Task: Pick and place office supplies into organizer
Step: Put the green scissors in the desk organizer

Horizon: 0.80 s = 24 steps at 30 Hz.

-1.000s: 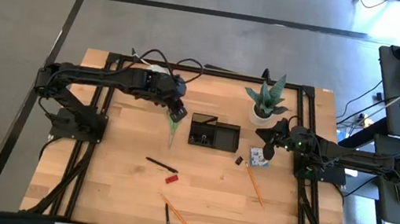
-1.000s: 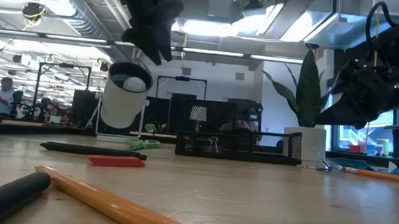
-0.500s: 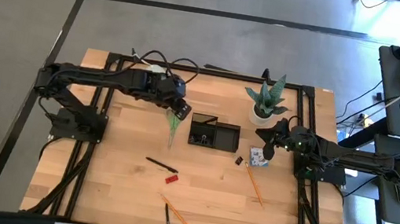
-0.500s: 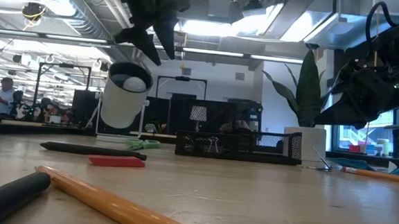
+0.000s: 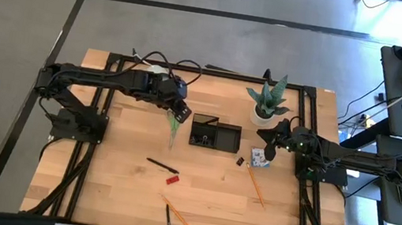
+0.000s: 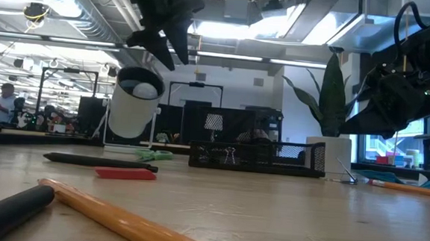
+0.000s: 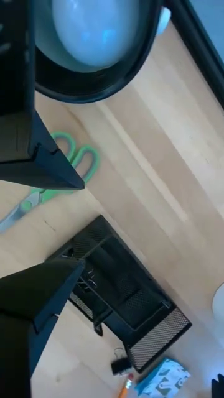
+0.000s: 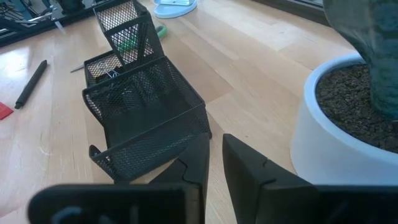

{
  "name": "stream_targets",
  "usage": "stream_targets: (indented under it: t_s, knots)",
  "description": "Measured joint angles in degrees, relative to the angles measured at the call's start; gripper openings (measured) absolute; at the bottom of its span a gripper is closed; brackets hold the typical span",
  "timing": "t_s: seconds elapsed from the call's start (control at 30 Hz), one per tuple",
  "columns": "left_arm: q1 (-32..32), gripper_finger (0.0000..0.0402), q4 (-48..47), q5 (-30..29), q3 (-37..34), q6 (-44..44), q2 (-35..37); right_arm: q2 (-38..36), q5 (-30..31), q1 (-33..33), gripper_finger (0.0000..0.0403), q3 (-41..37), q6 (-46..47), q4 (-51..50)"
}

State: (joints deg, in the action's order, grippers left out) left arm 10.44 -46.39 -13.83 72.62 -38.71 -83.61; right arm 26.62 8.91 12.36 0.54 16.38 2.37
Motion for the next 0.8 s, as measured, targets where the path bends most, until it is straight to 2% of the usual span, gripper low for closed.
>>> stream_targets:
  t_s: [0.17, 0.23, 0.43, 0.8]
  knots:
    - [0.00, 0.0182, 0.19, -0.32, 0.00, 1.36, 0.00, -0.01, 0.00, -0.01, 0.0051, 0.01, -0.11, 0.09]
    - [0.00, 0.0182, 2.04, -2.31, 0.00, 0.24, 0.00, -0.01, 0.00, -0.02, 0.0051, 0.00, -0.09, 0.09]
    - [-1.06, 0.0182, 3.81, -7.12, 0.00, -8.10, 0.00, -0.01, 0.00, 0.00, 0.0051, 0.00, 1.16, 0.07]
    - [-6.58, 0.0182, -4.19, -16.01, 0.02, -29.47, -0.93, 0.01, -1.12, 0.00, 0.0051, 0.00, 1.12, -0.02]
